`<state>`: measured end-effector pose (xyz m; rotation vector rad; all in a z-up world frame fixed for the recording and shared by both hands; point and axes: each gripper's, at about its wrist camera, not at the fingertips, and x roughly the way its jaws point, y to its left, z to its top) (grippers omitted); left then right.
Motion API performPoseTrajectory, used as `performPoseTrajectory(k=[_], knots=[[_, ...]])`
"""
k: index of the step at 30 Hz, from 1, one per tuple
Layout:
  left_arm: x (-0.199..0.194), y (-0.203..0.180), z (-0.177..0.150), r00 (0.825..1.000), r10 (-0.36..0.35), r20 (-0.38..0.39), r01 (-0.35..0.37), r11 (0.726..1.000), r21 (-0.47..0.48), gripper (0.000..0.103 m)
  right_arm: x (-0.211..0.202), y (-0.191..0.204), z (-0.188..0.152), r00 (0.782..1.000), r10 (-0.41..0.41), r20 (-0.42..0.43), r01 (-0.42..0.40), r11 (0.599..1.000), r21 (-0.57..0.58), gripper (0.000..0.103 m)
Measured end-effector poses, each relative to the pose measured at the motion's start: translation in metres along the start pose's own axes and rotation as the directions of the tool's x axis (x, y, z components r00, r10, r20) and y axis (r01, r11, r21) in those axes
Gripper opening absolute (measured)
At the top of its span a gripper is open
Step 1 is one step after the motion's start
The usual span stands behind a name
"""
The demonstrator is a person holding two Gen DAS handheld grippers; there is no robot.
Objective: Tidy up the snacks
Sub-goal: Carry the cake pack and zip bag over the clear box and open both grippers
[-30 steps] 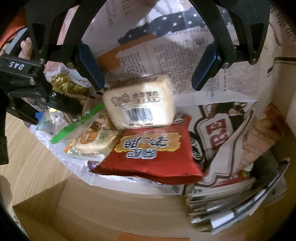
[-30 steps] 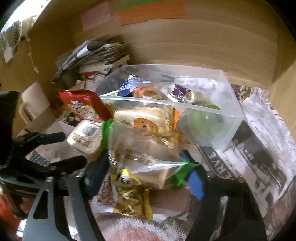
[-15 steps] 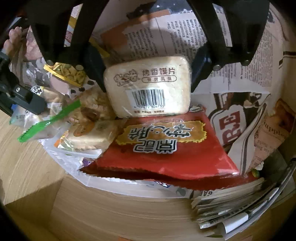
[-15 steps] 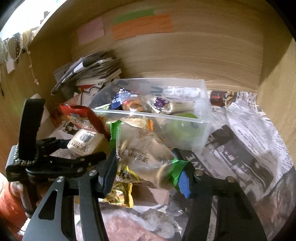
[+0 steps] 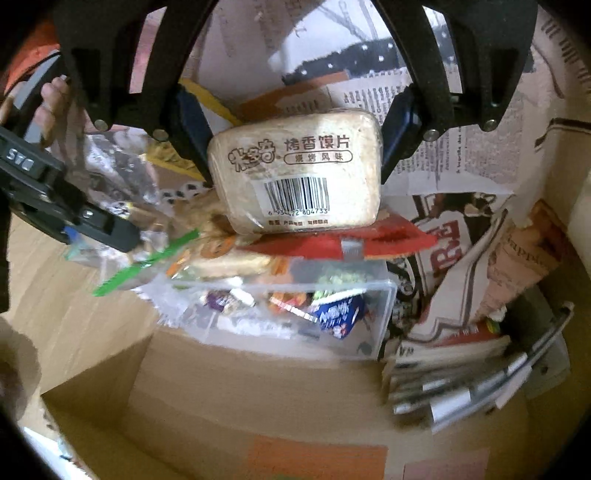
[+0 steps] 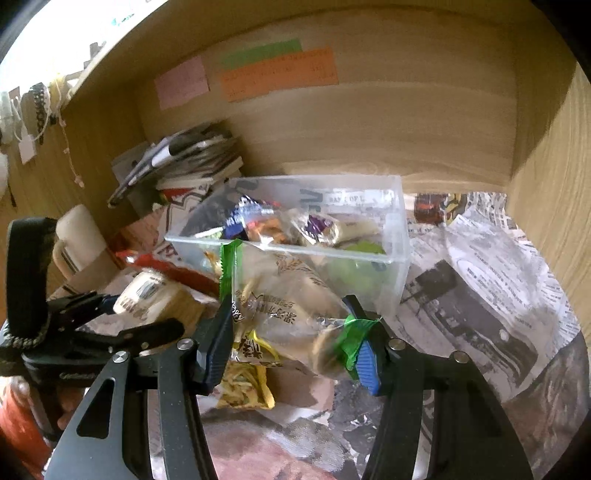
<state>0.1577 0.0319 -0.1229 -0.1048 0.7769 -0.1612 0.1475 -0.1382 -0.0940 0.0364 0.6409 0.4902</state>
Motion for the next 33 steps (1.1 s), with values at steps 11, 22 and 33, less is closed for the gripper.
performPoseTrajectory(k=[11,22,33], knots=[[-0.055,-0.014,0.012,0.995,-0.019,0.101,0.017,1.000,0.021,0.080,-0.015,0.004,0.015,0.996,0.003,0.092,-0.001,1.000,-0.026,0.053],[-0.058,-0.013,0.060,0.988,-0.002,0.155,-0.002,1.000,0.028,0.080,-0.020,0.000,0.044,0.986,-0.020,0.163,0.030,0.998,-0.055,0.053],[-0.017,0.005,0.094,0.993,0.022,0.117,-0.023,1.000,0.010,0.080,0.008,-0.004,0.076,0.987,-0.052,0.150,0.066,0.994,-0.091,0.053]])
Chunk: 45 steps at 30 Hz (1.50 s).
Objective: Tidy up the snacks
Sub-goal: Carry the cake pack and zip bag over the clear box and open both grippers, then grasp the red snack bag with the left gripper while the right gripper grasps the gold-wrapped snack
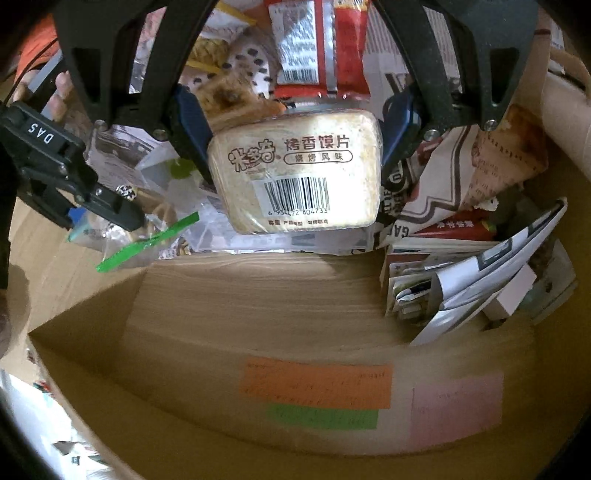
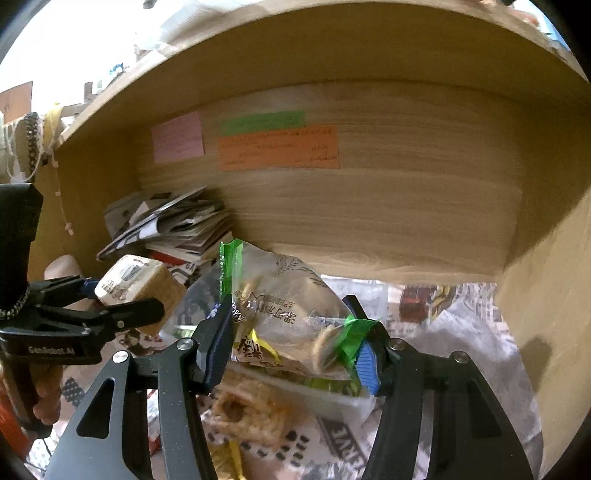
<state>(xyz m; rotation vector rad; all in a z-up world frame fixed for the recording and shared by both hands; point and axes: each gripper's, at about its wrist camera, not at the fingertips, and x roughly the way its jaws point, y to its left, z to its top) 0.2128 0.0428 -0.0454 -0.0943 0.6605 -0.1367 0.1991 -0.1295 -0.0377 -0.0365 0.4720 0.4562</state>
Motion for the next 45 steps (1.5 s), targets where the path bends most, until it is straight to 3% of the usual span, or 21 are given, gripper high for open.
performPoseTrajectory(k=[18,28,33,45], knots=[[0.086,0.017,0.023,0.994,0.009,-0.109,-0.009,1.000,-0.003,0.080,0.104,-0.009,0.013,0.981,-0.018,-0.191,0.010,0.999,-0.041,0.053],[0.107,0.010,0.022,0.987,0.009,-0.162,-0.008,1.000,0.010,0.081,0.123,-0.017,0.014,0.969,-0.028,-0.245,0.026,1.000,-0.014,0.055],[0.099,0.011,0.024,0.992,0.013,-0.123,-0.013,1.000,-0.002,0.083,0.112,-0.013,0.017,0.976,-0.034,-0.213,0.029,0.999,-0.029,0.066],[0.021,0.002,0.011,0.999,0.034,-0.008,-0.033,0.998,0.047,0.092,0.050,0.000,0.015,0.991,-0.008,-0.135,0.004,0.999,-0.032,0.071]])
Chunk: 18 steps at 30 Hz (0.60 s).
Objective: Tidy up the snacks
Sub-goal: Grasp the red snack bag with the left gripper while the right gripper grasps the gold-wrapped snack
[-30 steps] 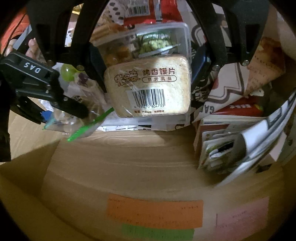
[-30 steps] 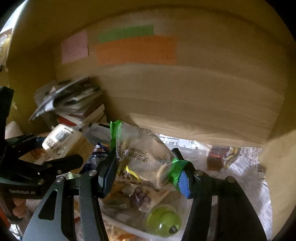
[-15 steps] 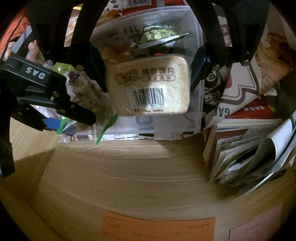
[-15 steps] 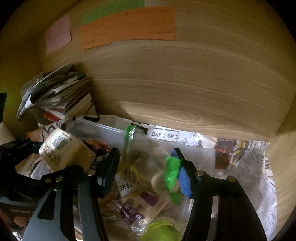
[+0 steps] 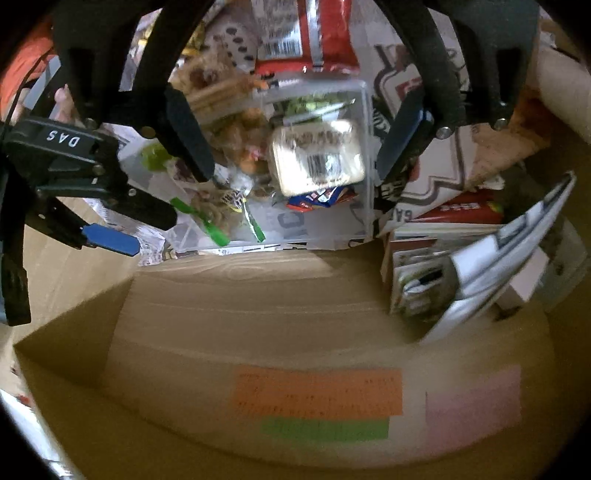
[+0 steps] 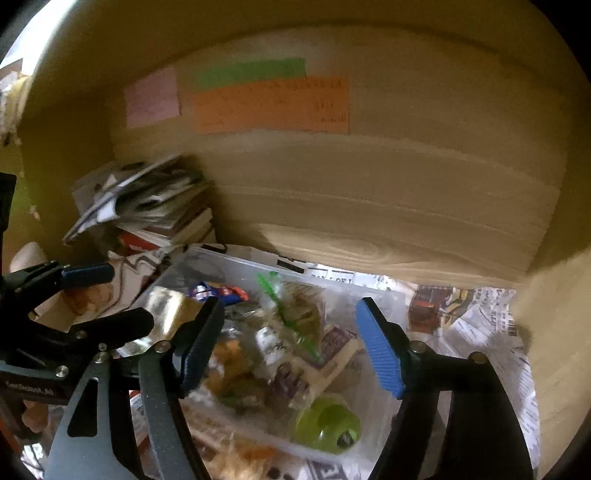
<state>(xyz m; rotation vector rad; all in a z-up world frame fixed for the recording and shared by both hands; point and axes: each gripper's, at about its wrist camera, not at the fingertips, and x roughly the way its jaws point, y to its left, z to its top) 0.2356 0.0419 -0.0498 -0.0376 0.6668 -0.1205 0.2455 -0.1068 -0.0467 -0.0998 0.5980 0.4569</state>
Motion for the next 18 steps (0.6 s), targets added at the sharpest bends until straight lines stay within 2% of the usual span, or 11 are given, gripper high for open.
performPoseTrajectory(k=[9,18], knots=[[-0.038,0.010,-0.037,1.000,0.008,-0.009,-0.008,1.000,-0.025,0.095,-0.044,0.015,-0.025,0.998,0.039,0.047,-0.040,0.999,0.020,0.077],[-0.045,0.018,-0.081,0.997,0.027,-0.074,-0.030,0.999,-0.033,0.095,-0.043,0.028,-0.074,0.996,0.075,-0.041,-0.073,0.996,0.056,0.077]])
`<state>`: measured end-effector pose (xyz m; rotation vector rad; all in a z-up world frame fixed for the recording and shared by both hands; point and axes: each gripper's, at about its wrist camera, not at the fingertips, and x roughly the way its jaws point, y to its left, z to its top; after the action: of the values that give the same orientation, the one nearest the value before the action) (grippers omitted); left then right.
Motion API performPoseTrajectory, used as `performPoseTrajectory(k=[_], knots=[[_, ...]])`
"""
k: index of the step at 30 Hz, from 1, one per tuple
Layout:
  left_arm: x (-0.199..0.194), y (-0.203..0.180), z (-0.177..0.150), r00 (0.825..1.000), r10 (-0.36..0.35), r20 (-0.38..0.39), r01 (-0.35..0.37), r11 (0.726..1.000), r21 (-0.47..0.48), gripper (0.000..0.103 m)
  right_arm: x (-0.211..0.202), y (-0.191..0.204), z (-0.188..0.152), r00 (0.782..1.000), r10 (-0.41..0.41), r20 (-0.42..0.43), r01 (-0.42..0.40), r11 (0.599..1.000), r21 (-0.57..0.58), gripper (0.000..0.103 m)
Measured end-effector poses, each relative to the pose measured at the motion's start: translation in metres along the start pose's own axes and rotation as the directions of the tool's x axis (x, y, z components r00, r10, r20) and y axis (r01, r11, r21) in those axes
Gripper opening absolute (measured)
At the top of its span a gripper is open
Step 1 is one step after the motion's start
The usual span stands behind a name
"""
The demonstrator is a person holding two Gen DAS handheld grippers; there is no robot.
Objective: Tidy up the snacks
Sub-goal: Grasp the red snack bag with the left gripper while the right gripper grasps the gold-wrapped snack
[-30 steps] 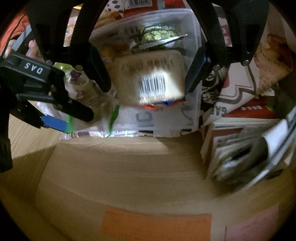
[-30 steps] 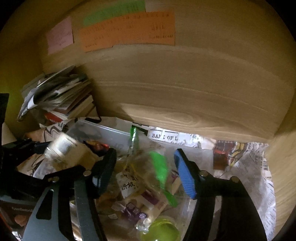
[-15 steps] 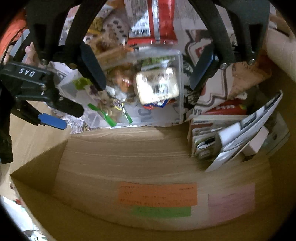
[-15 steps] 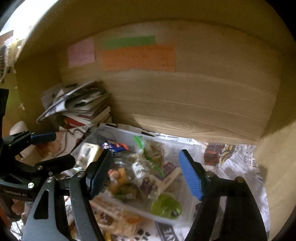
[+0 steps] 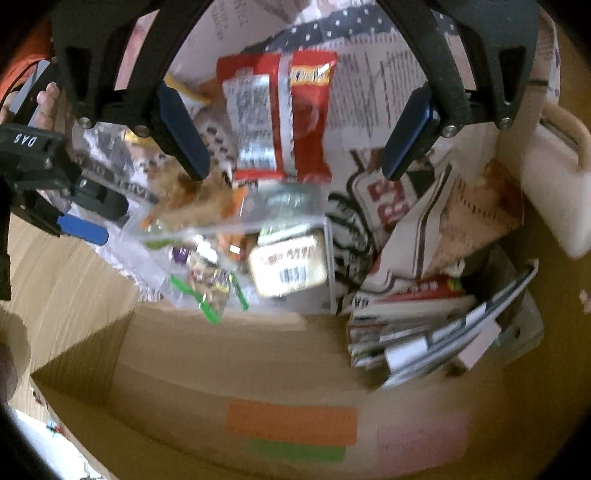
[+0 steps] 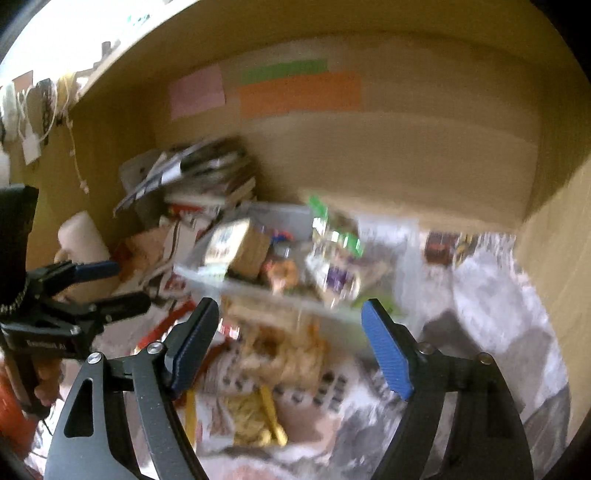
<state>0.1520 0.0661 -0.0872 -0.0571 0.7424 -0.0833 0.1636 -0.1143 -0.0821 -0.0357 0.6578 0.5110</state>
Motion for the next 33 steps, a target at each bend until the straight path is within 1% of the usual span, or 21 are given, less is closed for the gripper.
performPoseTrajectory(k=[7,8,10,11,15,18,20,21,22,23,24,28,31,33], knots=[[0.008,0.006,-0.032,0.998,0.009,-0.062,-0.009,1.000,-0.001,0.095,0.020,0.014,-0.038,0.992,0.043,-0.117,-0.041,0.999,0.018,0.078],[0.010,0.006,-0.036,0.997,0.007,-0.072,-0.007,1.000,-0.004,0.095,0.021,0.016,-0.040,0.991,0.050,-0.127,-0.049,0.999,0.017,0.080],[0.012,0.008,-0.043,0.996,0.001,-0.087,-0.002,1.000,-0.011,0.095,0.025,0.021,-0.046,0.988,0.065,-0.143,-0.063,0.998,0.019,0.089],[0.014,0.009,-0.046,0.996,-0.002,-0.094,0.001,1.000,-0.015,0.095,0.027,0.022,-0.048,0.986,0.070,-0.152,-0.068,0.998,0.018,0.089],[0.020,0.010,-0.053,0.993,-0.011,-0.115,0.008,1.000,-0.025,0.095,0.039,0.026,-0.054,0.976,0.065,-0.206,-0.066,0.998,0.005,0.089],[0.023,0.009,-0.054,0.993,-0.019,-0.118,0.016,0.999,-0.030,0.095,0.044,0.027,-0.059,0.972,0.062,-0.228,-0.064,0.998,-0.002,0.089],[0.025,0.007,-0.053,0.993,-0.025,-0.120,0.021,0.999,-0.032,0.095,0.044,0.027,-0.060,0.973,0.062,-0.223,-0.065,0.998,-0.006,0.089],[0.027,0.006,-0.052,0.992,-0.028,-0.121,0.025,0.999,-0.032,0.095,0.043,0.026,-0.059,0.974,0.067,-0.219,-0.069,0.998,-0.003,0.082],[0.029,0.005,-0.051,0.992,-0.030,-0.123,0.027,0.999,-0.031,0.095,0.042,0.025,-0.059,0.972,0.087,-0.216,-0.088,0.996,0.006,0.071],[0.032,0.004,-0.049,0.992,-0.031,-0.126,0.028,0.999,-0.029,0.095,0.042,0.023,-0.058,0.971,0.102,-0.217,-0.101,0.995,0.015,0.066],[0.034,0.003,-0.048,0.991,-0.032,-0.128,0.029,0.999,-0.029,0.095,0.042,0.022,-0.058,0.970,0.112,-0.216,-0.109,0.994,0.027,0.056],[0.049,0.000,-0.042,0.988,-0.043,-0.146,0.039,0.999,-0.029,0.095,0.039,0.017,-0.058,0.970,0.125,-0.207,-0.117,0.992,0.050,0.050],[0.062,-0.002,-0.038,0.983,-0.061,-0.171,0.054,0.998,-0.044,0.095,0.035,0.014,-0.059,0.974,0.109,-0.196,-0.102,0.994,0.045,0.049],[0.068,-0.005,-0.035,0.983,-0.052,-0.176,0.045,0.998,-0.040,0.095,0.033,0.012,-0.059,0.976,0.103,-0.191,-0.096,0.994,0.048,0.048]])
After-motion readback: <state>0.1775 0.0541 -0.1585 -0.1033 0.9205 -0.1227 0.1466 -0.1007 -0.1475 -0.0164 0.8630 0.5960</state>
